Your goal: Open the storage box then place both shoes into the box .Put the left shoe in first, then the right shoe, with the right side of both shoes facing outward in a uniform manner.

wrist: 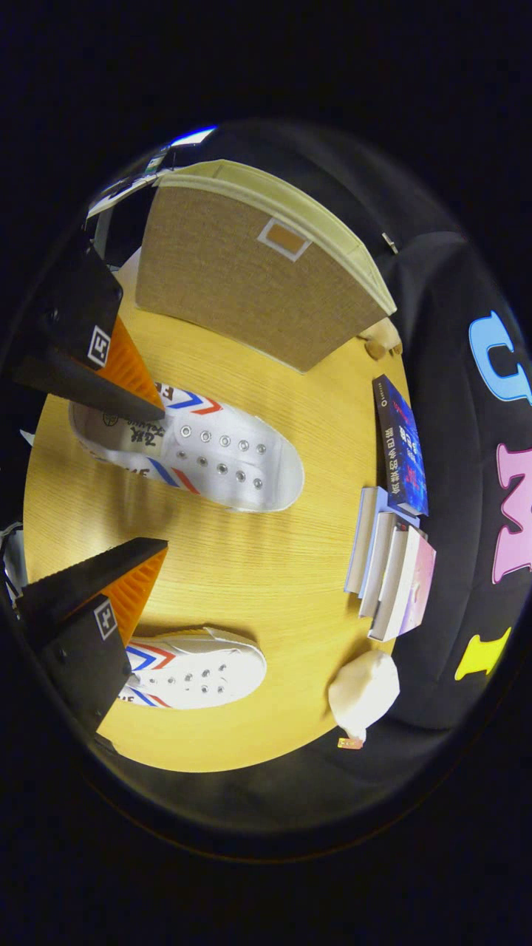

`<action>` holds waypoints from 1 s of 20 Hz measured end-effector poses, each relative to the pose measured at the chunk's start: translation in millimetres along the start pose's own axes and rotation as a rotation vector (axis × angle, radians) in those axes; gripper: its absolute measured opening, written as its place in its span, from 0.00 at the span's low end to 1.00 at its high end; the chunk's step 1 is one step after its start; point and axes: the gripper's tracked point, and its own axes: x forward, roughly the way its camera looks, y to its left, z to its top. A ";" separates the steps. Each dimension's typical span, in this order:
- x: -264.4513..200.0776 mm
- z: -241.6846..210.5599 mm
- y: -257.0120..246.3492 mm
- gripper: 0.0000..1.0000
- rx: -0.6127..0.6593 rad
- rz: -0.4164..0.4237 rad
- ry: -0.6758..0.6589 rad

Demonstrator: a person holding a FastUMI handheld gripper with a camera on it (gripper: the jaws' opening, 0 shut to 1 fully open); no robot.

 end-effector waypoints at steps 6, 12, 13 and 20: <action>24.6 -8.8 -1.8 0.68 0.070 0.048 0.073; 28.6 -10.1 12.5 0.27 0.203 0.153 0.114; 29.2 -9.3 12.7 0.21 0.206 0.162 0.106; 25.8 -5.6 10.4 0.07 0.337 0.178 0.088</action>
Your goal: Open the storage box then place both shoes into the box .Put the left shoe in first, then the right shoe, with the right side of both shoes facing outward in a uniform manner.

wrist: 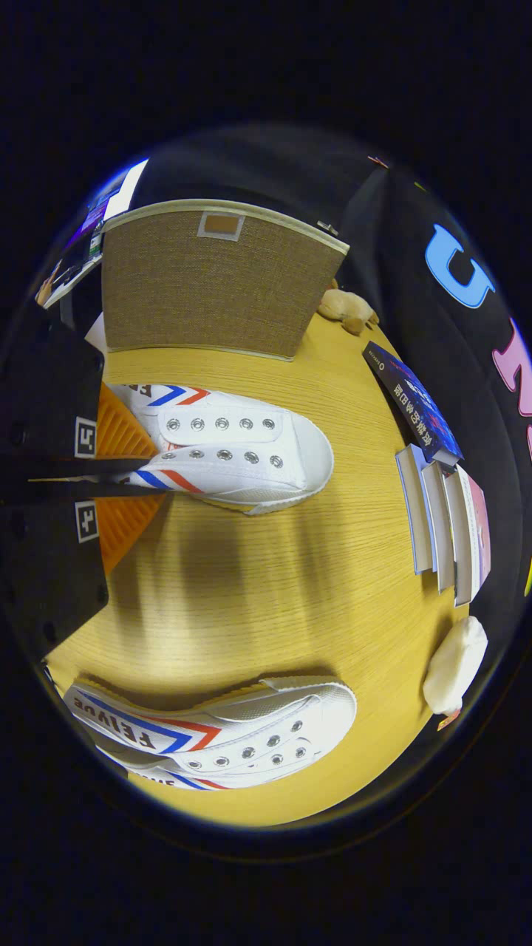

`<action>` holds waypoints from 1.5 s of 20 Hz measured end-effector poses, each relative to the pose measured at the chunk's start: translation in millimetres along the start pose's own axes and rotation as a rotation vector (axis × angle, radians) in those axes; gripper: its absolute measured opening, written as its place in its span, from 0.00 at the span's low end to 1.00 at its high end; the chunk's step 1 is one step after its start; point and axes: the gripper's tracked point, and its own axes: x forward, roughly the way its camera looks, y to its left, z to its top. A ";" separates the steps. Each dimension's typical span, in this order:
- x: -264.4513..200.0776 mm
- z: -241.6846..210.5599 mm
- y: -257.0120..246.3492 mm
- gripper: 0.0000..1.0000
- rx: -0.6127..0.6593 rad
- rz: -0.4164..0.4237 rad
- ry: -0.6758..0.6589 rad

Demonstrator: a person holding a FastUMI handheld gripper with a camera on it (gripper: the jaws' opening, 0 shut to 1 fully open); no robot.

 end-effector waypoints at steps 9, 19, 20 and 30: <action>-51.7 26.8 36.2 0.06 0.103 -0.057 -0.171; -155.2 63.5 143.0 0.06 0.086 0.016 -0.337; -158.1 67.3 156.4 0.06 0.085 0.033 -0.336; -102.4 41.8 280.4 0.06 0.002 0.166 -0.186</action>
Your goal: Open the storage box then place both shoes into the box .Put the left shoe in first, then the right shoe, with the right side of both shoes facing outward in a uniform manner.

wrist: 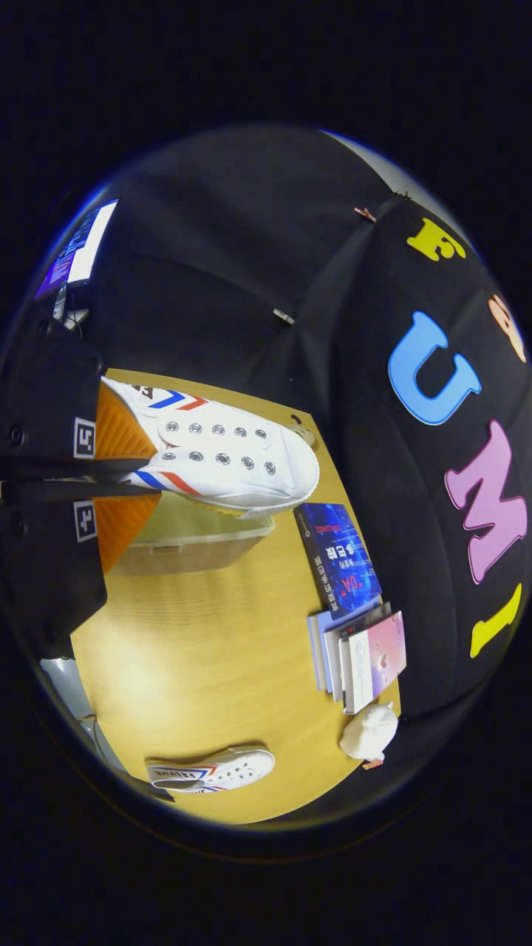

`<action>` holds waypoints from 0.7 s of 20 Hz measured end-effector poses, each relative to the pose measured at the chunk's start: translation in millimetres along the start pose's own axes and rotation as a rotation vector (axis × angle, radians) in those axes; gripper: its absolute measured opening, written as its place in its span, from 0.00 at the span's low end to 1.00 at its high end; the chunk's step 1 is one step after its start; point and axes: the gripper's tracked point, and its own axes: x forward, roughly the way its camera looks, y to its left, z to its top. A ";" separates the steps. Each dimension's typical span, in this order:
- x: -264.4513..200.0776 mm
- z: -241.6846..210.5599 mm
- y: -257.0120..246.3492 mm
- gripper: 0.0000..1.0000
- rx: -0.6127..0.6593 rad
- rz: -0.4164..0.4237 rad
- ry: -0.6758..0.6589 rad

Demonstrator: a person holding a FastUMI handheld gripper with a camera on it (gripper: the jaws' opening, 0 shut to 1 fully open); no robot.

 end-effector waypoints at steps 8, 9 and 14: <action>84.5 -53.0 5.0 0.06 -0.050 -0.096 0.169; 90.3 -56.8 5.7 0.06 -0.052 -0.105 0.184; 125.5 -76.7 -5.1 0.06 -0.101 -0.193 0.261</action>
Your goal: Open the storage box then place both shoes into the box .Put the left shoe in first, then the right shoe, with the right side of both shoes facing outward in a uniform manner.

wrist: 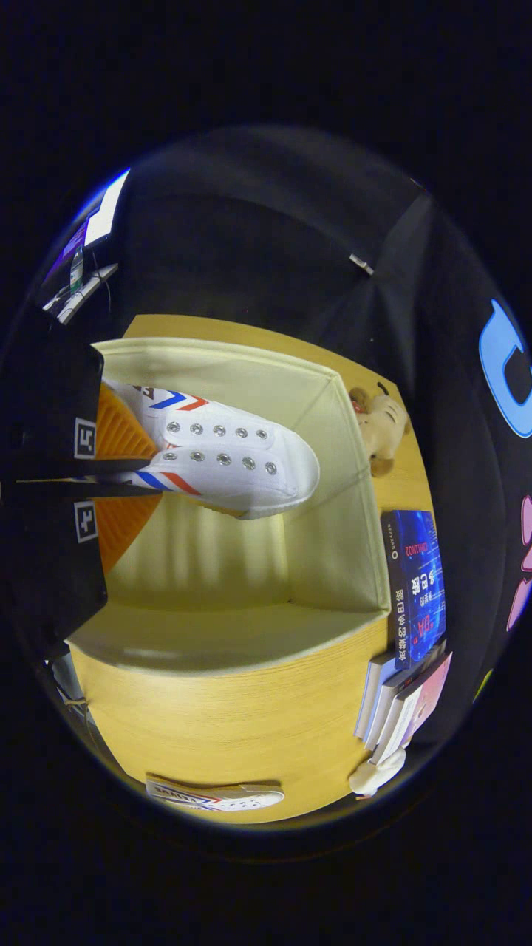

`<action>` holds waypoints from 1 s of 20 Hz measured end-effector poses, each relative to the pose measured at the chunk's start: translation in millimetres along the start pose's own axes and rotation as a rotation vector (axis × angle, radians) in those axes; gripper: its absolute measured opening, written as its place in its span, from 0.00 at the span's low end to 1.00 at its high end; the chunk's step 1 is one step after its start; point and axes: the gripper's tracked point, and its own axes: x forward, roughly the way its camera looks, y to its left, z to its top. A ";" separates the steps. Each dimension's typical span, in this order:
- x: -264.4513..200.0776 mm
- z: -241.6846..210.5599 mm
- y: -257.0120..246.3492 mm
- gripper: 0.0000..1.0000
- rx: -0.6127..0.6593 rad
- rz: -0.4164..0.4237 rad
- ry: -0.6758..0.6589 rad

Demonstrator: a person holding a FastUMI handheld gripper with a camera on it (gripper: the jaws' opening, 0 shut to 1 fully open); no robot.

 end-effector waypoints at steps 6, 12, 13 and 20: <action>9.2 -13.8 15.3 0.16 -0.081 -0.033 0.018; -32.0 24.8 24.2 0.98 -0.174 0.001 -0.157; -43.4 28.8 18.7 0.99 -0.183 -0.004 -0.190; -131.1 41.0 -57.6 0.99 -0.200 -0.080 -0.368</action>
